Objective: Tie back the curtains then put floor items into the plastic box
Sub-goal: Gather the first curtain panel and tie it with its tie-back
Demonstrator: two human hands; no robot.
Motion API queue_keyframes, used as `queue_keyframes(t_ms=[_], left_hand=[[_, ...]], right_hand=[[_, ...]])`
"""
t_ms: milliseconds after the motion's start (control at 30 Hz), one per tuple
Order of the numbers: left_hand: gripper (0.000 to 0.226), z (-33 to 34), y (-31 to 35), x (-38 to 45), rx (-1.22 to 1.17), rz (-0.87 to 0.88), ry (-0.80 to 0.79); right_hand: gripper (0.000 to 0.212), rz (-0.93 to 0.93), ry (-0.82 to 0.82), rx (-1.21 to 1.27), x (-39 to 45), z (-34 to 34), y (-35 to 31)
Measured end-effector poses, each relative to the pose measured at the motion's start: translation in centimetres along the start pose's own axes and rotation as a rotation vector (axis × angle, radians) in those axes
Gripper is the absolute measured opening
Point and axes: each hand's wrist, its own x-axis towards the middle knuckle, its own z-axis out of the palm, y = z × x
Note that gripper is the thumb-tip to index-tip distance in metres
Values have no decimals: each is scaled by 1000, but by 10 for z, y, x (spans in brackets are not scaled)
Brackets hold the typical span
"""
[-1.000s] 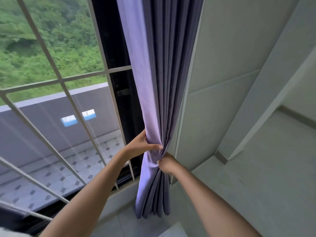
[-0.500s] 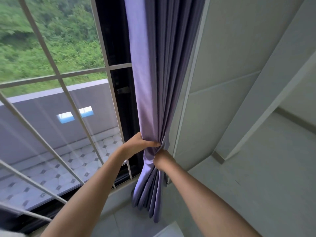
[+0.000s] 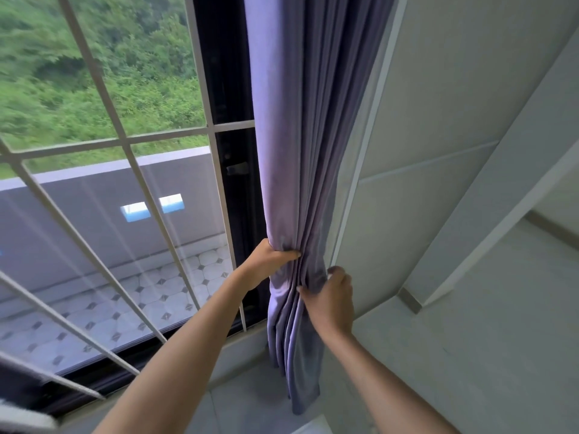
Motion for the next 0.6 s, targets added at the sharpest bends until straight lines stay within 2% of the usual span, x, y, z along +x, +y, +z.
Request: queue_keyframes(t_ms=[33, 67, 133, 233, 300, 433, 600], left_hand=[[35, 1, 1, 0, -4, -1, -9], [35, 1, 1, 0, -8, -3, -17], [33, 3, 0, 1, -6, -8, -28], [33, 5, 1, 1, 0, -4, -46], [31, 6, 1, -1, -1, -5, -45], [21, 12, -5, -9, -48, -23, 14], [19, 20, -12, -15, -87, 86, 64]], right_hand=[[80, -28, 31, 39, 5, 0, 4], [91, -48, -6, 75, 10, -2, 6], [94, -65, -176, 161, 22, 1, 8], [57, -110, -338, 224, 28, 6, 9], [42, -128, -402, 214, 28, 10, 7], [33, -168, -480, 170, 25, 16, -4], [10, -160, -442, 121, 23, 32, -5]])
